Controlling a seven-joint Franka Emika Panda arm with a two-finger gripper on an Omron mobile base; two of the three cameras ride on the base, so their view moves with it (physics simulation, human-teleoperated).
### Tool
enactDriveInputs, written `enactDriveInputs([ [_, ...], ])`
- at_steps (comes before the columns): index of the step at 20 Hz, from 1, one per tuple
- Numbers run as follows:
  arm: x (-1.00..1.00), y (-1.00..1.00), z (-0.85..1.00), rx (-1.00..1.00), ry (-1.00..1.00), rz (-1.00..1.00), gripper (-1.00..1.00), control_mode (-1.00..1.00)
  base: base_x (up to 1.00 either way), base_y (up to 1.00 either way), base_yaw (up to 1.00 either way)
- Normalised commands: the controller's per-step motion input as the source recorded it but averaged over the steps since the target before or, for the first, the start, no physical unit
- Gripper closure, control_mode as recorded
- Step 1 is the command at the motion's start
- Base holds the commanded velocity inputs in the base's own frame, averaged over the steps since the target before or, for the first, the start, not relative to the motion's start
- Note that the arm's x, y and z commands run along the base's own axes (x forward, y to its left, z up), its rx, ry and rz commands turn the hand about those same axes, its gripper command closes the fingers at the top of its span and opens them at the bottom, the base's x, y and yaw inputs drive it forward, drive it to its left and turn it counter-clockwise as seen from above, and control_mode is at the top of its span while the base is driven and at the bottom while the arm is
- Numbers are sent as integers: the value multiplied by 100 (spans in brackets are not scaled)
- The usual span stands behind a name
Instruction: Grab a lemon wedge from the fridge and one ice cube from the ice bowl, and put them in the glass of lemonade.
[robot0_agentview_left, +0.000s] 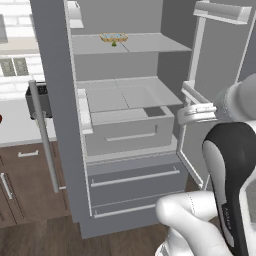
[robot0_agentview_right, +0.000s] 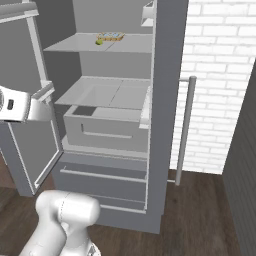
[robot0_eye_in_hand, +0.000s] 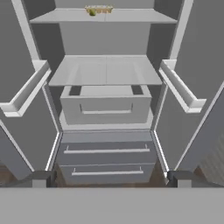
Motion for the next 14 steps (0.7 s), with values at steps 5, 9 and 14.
enactDriveInputs([
  [5,69,-50,-16,8,6,8,-100,-100,0,0,0],
  [9,42,-29,-22,9,2,3,-100,-100,0,0,0],
  [14,11,9,-10,2,-3,1,-100,-100,0,0,0],
])
